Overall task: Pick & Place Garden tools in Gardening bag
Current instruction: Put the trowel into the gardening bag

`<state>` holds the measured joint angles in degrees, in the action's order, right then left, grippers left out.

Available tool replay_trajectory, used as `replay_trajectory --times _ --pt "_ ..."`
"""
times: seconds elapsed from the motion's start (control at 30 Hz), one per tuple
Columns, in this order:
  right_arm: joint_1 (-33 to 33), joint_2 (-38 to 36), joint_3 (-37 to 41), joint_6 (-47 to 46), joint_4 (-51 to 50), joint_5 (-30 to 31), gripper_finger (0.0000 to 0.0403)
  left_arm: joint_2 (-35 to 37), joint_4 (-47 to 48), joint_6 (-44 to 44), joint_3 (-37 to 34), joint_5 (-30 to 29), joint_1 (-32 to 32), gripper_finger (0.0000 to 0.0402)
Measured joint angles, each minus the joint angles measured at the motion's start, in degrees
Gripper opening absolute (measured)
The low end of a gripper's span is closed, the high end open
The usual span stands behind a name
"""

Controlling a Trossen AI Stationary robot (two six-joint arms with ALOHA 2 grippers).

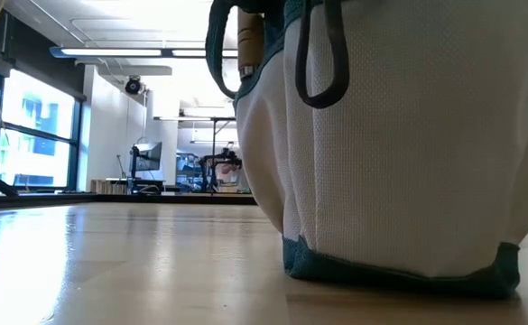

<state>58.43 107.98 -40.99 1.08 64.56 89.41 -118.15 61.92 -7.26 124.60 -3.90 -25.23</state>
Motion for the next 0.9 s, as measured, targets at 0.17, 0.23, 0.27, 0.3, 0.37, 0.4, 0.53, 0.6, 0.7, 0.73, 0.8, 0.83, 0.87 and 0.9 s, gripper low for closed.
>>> replay_trajectory --times 0.17,0.23,0.27,0.3,0.37,0.4,0.53,0.6,0.7,0.73,0.8,0.83,0.87,0.9 --pt "0.2 0.0 0.0 0.8 4.3 -3.1 0.0275 0.0 -0.6 -0.3 0.0 -0.1 0.1 0.0000" --pt "0.2 0.0 0.0 2.1 6.9 -5.6 0.0275 0.0 -0.6 -0.9 0.1 -0.1 0.1 0.0000" --pt "0.3 0.0 0.0 3.1 8.2 -6.6 0.0275 -0.1 -0.1 -1.2 0.3 -0.4 0.1 0.0000" --pt "0.4 0.0 0.0 4.0 9.7 -7.3 0.0275 -0.1 0.0 -1.3 0.5 -0.9 0.1 0.0000" --pt "0.5 -0.1 0.0 6.5 12.1 -8.4 0.0275 -0.1 -0.3 -1.4 0.6 -2.2 0.1 0.0000" --pt "0.5 -0.1 0.0 7.6 12.9 -8.9 0.0275 -0.1 -0.3 -1.5 0.6 -3.2 0.1 0.0000" --pt "0.8 -0.1 0.0 9.6 14.1 -8.6 0.0275 -0.1 -0.1 -1.8 0.7 -5.6 0.1 0.0000" --pt "0.9 -0.1 0.0 9.7 14.1 -8.6 0.0275 -0.1 1.5 -1.7 2.2 -5.7 0.1 0.0000" --pt "1.1 -0.1 0.0 9.5 14.2 -9.2 0.0275 0.0 2.1 -1.5 4.1 -5.9 0.1 0.0000" --pt "1.2 -0.1 0.0 9.4 14.2 -10.1 0.0275 0.0 2.2 -1.5 4.5 -6.3 0.1 0.0000" --pt "1.4 -0.1 0.0 9.2 14.7 -13.7 0.0275 -0.1 3.1 -1.5 5.5 -7.4 0.1 0.0000" --pt "1.5 -0.1 0.0 9.1 15.5 -15.4 0.0275 -0.1 3.4 -1.5 6.1 -7.5 0.1 0.0000" --pt "1.6 -0.1 0.0 8.9 16.4 -16.6 0.0275 -0.1 3.3 -1.5 6.6 -7.6 0.1 0.0000" --pt "1.6 -0.1 0.0 8.8 17.5 -17.3 0.0275 0.0 3.3 -1.4 6.9 -7.6 0.1 0.0000"
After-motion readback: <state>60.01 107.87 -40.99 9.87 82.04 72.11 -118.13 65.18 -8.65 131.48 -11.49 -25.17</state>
